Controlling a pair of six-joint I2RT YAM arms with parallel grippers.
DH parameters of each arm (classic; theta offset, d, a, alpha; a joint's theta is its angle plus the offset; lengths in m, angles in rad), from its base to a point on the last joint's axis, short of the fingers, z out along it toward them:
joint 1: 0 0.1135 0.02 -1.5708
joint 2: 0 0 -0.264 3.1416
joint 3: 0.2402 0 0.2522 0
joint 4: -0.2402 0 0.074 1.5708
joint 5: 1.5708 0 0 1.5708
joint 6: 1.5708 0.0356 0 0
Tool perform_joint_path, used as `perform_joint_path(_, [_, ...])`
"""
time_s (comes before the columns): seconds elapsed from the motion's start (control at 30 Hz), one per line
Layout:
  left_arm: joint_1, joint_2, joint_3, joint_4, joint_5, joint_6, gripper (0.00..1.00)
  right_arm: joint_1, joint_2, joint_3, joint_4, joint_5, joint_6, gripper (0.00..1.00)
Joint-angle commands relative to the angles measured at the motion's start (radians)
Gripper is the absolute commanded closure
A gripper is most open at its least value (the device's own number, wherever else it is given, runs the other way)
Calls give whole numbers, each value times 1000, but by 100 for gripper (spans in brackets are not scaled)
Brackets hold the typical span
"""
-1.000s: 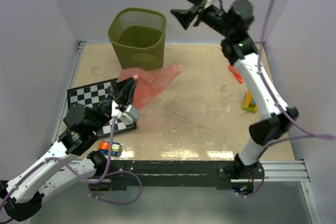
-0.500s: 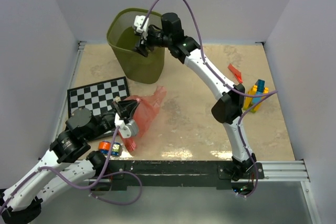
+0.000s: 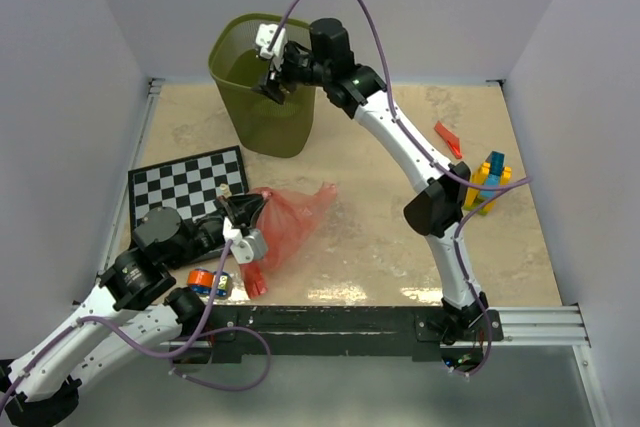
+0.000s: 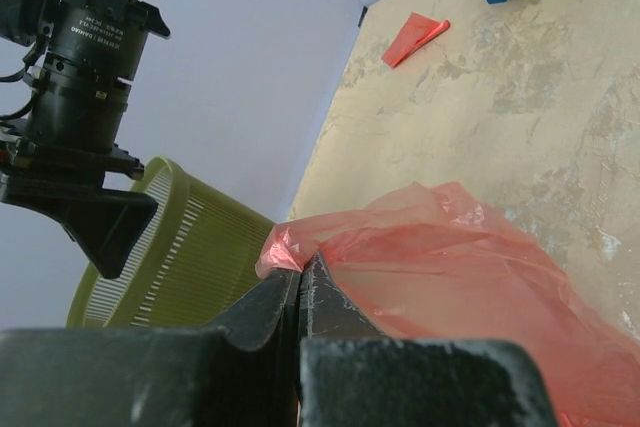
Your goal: Put the trash bags into the trash bin
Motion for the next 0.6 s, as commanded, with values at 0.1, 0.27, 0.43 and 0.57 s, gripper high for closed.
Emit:
perform_joint_path(0.1, [-1,0,-2,48,0,-25,100,9,2,-48,-146,79,-121,33])
perform_joint_path(0.27, [-1,5,4,64,2,-26,100,9,-2,-14,-203,69,-121,45])
perform_joint_path(0.43, [1,34,46,140,-37,-37,100,9,-99,-21,-257,52,-161,72])
perform_joint_path(0.57, [1,101,162,290,-64,-56,100,9,-212,-84,-289,46,-188,96])
